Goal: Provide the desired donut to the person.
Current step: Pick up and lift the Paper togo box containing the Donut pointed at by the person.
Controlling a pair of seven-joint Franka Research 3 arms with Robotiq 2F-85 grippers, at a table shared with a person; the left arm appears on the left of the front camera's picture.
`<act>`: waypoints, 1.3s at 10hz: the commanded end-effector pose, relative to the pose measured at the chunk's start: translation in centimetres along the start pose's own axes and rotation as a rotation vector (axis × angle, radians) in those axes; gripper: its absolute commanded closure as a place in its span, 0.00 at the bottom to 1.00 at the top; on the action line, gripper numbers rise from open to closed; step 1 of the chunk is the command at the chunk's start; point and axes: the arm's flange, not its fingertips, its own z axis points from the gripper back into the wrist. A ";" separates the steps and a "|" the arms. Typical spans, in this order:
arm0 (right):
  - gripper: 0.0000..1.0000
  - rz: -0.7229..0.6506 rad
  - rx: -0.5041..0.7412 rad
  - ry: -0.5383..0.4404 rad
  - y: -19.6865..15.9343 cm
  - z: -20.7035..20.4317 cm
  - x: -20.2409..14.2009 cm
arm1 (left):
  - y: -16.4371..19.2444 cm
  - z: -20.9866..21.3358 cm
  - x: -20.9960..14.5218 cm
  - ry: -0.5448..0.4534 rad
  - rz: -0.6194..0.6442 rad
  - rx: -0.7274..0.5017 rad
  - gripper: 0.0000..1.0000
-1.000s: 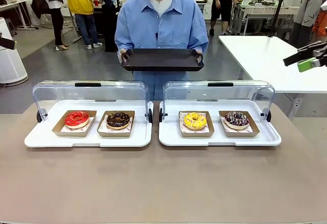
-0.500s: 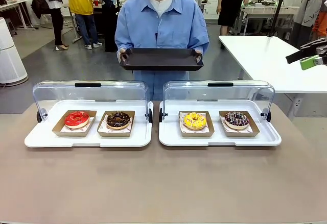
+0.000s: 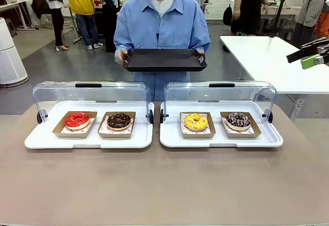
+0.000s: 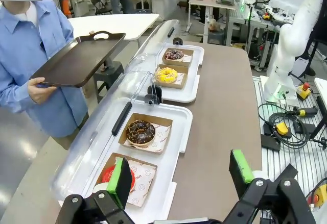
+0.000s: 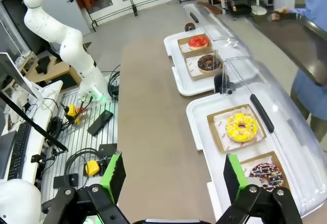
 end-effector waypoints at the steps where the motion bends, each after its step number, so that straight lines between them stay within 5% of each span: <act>1: 0.00 -0.001 -0.006 -0.003 0.0 0.2 -0.1 | 0.0 0.4 -0.1 -0.007 0.001 0.006 0.00; 13: 0.00 -0.001 -0.006 -0.003 0.0 0.2 -0.1 | 0.0 0.4 -0.1 -0.007 0.001 0.006 0.00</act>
